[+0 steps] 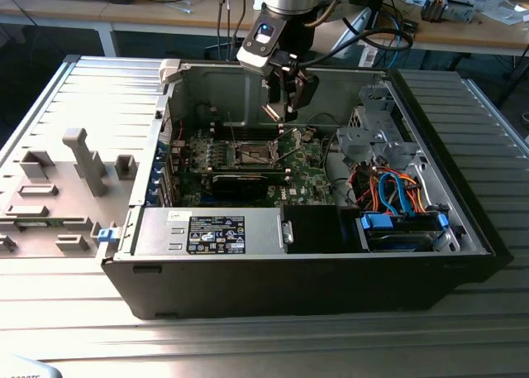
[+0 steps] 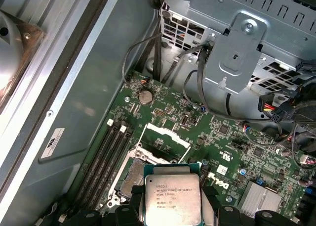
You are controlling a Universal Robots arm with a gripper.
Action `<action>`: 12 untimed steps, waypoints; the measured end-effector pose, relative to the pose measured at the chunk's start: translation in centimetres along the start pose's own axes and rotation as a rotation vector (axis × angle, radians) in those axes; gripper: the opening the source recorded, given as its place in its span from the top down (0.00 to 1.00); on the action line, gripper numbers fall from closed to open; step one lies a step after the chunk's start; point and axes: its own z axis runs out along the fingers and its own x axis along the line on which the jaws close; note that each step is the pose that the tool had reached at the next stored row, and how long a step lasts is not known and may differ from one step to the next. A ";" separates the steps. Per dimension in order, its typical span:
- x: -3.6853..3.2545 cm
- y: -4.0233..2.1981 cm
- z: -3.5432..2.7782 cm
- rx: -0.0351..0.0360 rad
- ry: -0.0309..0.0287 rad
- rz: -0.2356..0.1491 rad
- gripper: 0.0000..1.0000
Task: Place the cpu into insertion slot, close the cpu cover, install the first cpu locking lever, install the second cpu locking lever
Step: 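Place the cpu into insertion slot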
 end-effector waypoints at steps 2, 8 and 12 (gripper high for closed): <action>0.00 0.00 0.00 0.0000 -0.0001 0.002 0.45; 0.00 0.00 0.01 0.0006 -0.0015 0.006 0.45; 0.00 0.00 0.01 0.0007 -0.0018 0.009 0.45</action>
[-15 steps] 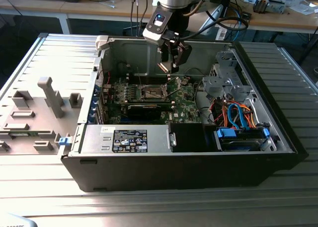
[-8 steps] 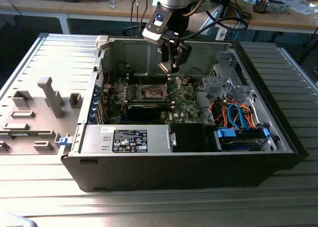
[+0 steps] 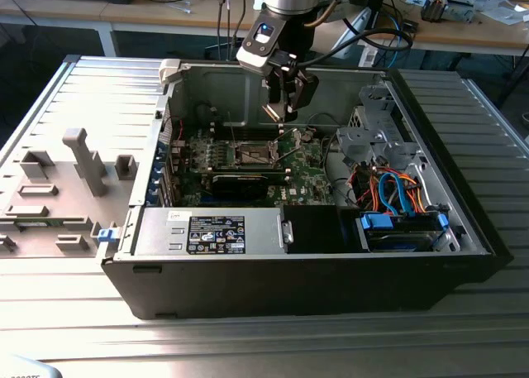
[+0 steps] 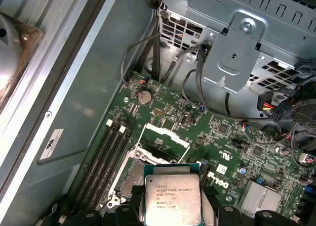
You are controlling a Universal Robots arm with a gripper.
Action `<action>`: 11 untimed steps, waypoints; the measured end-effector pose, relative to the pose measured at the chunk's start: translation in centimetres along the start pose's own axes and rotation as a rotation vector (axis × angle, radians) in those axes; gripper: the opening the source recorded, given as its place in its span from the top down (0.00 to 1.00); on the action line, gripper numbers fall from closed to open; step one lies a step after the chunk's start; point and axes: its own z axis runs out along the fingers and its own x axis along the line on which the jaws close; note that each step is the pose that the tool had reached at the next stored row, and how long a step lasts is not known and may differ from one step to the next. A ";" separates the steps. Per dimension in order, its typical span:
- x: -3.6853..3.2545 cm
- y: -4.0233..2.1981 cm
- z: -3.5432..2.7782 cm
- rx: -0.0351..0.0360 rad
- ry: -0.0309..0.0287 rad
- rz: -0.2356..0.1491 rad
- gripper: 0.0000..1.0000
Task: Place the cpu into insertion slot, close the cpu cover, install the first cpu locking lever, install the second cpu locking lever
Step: 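Place the cpu into insertion slot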
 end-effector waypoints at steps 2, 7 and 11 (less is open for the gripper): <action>0.00 0.00 0.00 0.0000 -0.0001 0.001 0.45; 0.00 0.00 0.01 0.0002 -0.0006 0.003 0.45; 0.00 0.00 0.01 0.0003 -0.0009 0.005 0.45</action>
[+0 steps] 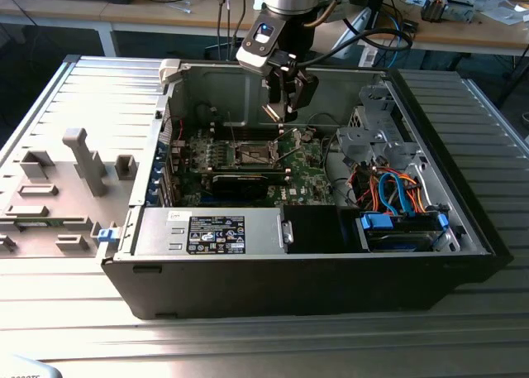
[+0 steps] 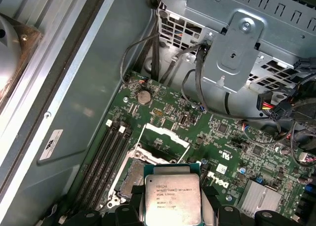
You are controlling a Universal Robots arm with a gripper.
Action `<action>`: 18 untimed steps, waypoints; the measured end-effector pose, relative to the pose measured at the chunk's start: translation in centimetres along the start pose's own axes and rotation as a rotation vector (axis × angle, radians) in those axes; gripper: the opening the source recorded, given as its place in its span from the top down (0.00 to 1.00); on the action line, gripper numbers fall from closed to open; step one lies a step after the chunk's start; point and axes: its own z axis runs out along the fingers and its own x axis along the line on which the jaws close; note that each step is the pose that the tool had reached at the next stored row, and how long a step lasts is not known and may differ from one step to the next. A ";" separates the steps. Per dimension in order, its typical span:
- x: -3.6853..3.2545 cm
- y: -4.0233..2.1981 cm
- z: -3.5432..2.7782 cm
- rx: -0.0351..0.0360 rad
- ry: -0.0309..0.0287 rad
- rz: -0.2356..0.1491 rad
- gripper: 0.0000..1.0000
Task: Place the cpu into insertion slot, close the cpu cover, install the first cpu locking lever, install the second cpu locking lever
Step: 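Place the cpu into insertion slot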
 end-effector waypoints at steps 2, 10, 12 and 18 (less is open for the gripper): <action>0.00 0.00 0.00 0.0000 0.0000 0.001 0.45; 0.00 0.00 0.00 0.0010 -0.0023 0.004 0.45; 0.00 0.00 0.00 0.0011 -0.0026 0.005 0.45; 0.00 0.00 0.00 0.0018 -0.0042 0.008 0.45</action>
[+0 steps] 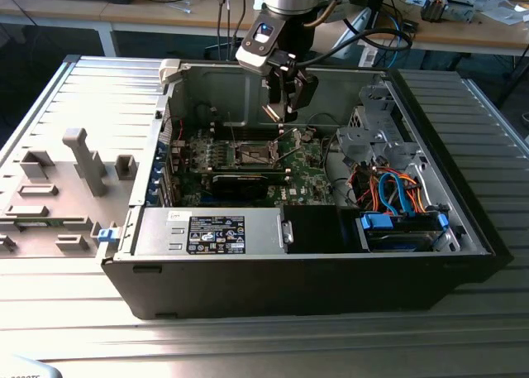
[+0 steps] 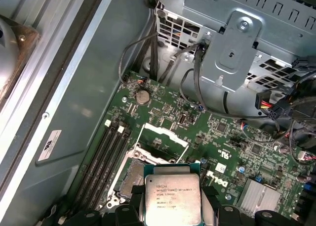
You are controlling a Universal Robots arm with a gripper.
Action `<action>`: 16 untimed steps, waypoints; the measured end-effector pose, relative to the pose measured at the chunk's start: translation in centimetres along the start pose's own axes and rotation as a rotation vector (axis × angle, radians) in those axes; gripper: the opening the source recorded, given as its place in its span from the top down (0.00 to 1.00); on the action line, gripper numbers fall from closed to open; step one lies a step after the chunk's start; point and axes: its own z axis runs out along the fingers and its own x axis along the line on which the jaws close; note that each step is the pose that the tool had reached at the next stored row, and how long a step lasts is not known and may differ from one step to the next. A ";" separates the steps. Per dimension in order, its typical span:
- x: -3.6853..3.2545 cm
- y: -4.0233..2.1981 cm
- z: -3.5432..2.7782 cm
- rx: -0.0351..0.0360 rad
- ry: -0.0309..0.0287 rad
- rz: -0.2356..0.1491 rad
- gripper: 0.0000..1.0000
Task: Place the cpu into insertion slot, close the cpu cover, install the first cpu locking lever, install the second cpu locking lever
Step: 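Place the cpu into insertion slot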
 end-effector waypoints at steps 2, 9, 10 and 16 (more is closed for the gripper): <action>0.00 0.00 0.00 0.0002 -0.0005 0.001 0.45; 0.00 0.00 0.00 0.0005 -0.0013 0.004 0.45; 0.00 0.00 0.00 0.0006 -0.0015 0.005 0.45; 0.00 0.00 0.00 0.0011 -0.0027 0.007 0.45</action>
